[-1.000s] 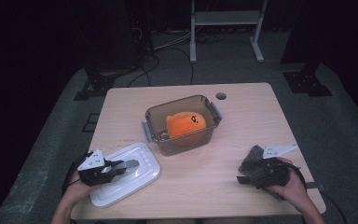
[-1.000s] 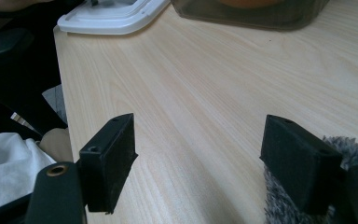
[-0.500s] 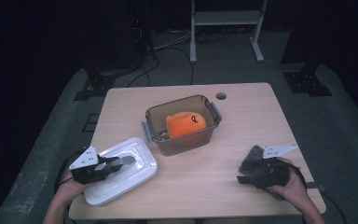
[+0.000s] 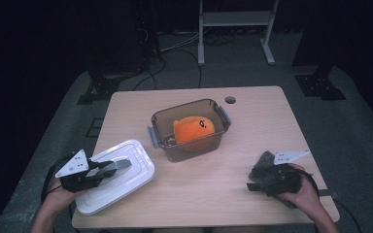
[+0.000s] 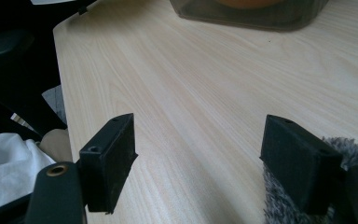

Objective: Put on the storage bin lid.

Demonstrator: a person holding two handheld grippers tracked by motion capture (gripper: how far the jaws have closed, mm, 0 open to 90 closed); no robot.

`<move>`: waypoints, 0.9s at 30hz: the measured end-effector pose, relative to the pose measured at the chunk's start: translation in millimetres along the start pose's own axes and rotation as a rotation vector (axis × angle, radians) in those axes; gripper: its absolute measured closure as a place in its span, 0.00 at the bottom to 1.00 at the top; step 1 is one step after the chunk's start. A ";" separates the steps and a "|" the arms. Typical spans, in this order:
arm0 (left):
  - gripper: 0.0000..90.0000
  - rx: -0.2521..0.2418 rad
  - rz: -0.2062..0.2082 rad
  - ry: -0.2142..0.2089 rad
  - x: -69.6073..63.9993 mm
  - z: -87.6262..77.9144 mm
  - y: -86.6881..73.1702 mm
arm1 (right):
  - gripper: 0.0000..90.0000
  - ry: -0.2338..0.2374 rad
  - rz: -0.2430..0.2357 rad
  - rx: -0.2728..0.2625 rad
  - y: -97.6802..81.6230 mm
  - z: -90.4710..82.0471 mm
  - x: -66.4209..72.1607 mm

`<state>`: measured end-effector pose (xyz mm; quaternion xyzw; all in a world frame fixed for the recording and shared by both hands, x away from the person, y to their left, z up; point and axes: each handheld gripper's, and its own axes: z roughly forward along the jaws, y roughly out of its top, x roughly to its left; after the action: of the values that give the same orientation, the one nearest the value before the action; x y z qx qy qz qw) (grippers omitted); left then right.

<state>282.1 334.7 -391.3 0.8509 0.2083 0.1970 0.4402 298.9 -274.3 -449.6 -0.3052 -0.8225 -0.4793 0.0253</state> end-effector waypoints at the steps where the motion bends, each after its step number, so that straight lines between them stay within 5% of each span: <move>1: 0.74 -0.002 0.001 0.001 0.1 -2.0 0.7 | 0.28 0.000 0.001 0.000 -0.1 0.1 0.0; 12: 0.74 -0.041 0.010 0.029 4.0 -22.3 12.8 | 0.28 0.001 -0.001 0.008 0.0 2.4 -0.4; 27: 0.74 -0.086 0.040 0.041 8.5 -25.4 45.8 | 0.28 0.003 0.003 0.008 0.2 1.7 -0.2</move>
<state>284.3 332.0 -338.3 0.8309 0.1914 0.2318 0.4682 299.6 -273.0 -450.5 -0.3058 -0.8238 -0.4765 0.0284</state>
